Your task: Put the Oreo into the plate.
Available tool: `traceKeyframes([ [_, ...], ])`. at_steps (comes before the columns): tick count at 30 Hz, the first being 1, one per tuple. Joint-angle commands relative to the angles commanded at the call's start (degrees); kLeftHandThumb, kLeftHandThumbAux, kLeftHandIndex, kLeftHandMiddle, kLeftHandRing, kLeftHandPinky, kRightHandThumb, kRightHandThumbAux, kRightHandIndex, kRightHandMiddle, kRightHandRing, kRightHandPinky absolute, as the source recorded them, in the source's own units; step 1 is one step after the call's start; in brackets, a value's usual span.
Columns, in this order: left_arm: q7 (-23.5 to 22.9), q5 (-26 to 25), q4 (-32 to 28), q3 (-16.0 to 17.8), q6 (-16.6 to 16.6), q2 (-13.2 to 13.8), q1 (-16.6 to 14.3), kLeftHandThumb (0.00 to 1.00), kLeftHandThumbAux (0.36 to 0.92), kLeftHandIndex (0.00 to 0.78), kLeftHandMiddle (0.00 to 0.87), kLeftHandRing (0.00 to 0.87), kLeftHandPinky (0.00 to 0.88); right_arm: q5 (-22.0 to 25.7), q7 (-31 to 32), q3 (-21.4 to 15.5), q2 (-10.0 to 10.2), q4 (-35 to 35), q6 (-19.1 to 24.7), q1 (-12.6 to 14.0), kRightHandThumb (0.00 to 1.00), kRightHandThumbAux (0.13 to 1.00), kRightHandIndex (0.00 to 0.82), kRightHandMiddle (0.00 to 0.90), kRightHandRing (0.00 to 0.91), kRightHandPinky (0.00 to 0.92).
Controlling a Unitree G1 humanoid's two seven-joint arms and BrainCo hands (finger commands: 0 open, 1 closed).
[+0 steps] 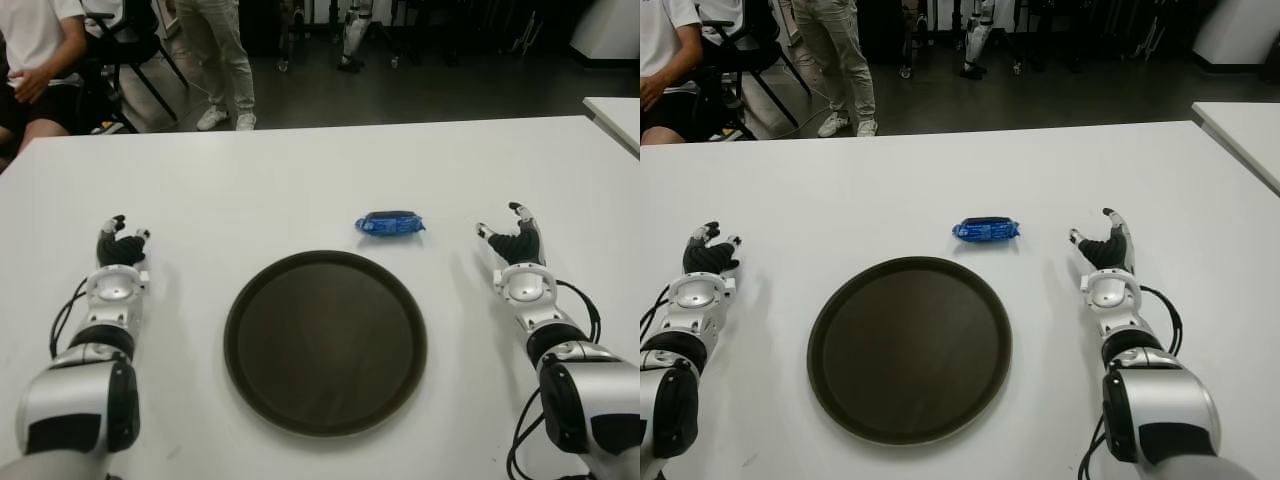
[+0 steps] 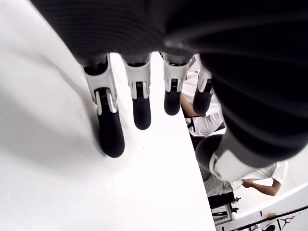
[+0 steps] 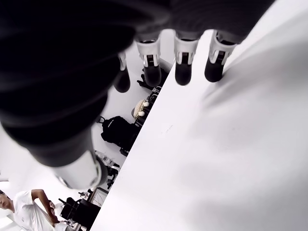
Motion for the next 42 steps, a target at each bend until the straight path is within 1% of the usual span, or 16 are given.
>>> traceKeyframes([
  [5, 0.1, 0.2, 0.0, -0.2, 0.2, 0.0, -0.1, 0.145, 0.649, 0.018, 0.104, 0.115, 0.111, -0.1, -0.2, 0.1, 0.0, 0.0, 0.2, -0.1, 0.41, 0.717, 0.05, 0.036, 0.036, 0.053],
  [12, -0.3, 0.0, 0.0, -0.1, 0.3, 0.0, -0.2, 0.136, 0.651, 0.005, 0.083, 0.099, 0.098, -0.5, -0.5, 0.3, -0.1, 0.0, 0.5, -0.2, 0.426, 0.716, 0.054, 0.041, 0.043, 0.068],
  [16, -0.5, 0.0, 0.0, -0.1, 0.4, 0.0, -0.3, 0.124, 0.656, 0.0, 0.082, 0.099, 0.094, -0.6, -0.6, 0.5, -0.1, 0.1, 0.7, -0.3, 0.417, 0.71, 0.052, 0.038, 0.047, 0.062],
  [22, -0.4, -0.1, 0.0, 0.0, 0.6, 0.0, -0.3, 0.131, 0.664, 0.006, 0.086, 0.105, 0.095, -0.8, -0.8, 0.8, 0.0, 0.1, 1.1, -0.3, 0.394, 0.727, 0.045, 0.04, 0.043, 0.057],
  [26, -0.5, -0.2, 0.0, 0.1, 0.7, 0.0, -0.4, 0.133, 0.668, 0.005, 0.087, 0.108, 0.11, -0.9, -1.2, 1.0, 0.0, 0.1, 1.3, -0.4, 0.42, 0.728, 0.047, 0.04, 0.04, 0.059],
  [33, -0.3, -0.4, 0.0, 0.4, 0.4, -0.2, -0.2, 0.153, 0.656, 0.019, 0.102, 0.122, 0.126, -0.7, -1.4, 1.0, -0.1, 0.0, 1.3, -0.3, 0.403, 0.714, 0.06, 0.047, 0.045, 0.067],
  [40, 0.0, -0.2, 0.0, 0.2, 0.6, -0.2, -0.1, 0.156, 0.644, 0.015, 0.108, 0.124, 0.116, -0.8, -2.0, 1.2, -0.2, 0.0, 0.7, 0.0, 0.449, 0.716, 0.054, 0.05, 0.056, 0.075],
  [42, -0.1, -0.3, 0.0, 0.3, 0.5, -0.2, -0.1, 0.159, 0.644, 0.016, 0.111, 0.125, 0.116, -1.5, -2.7, 1.8, -0.3, -0.1, 0.0, 0.1, 0.462, 0.714, 0.05, 0.049, 0.059, 0.076],
])
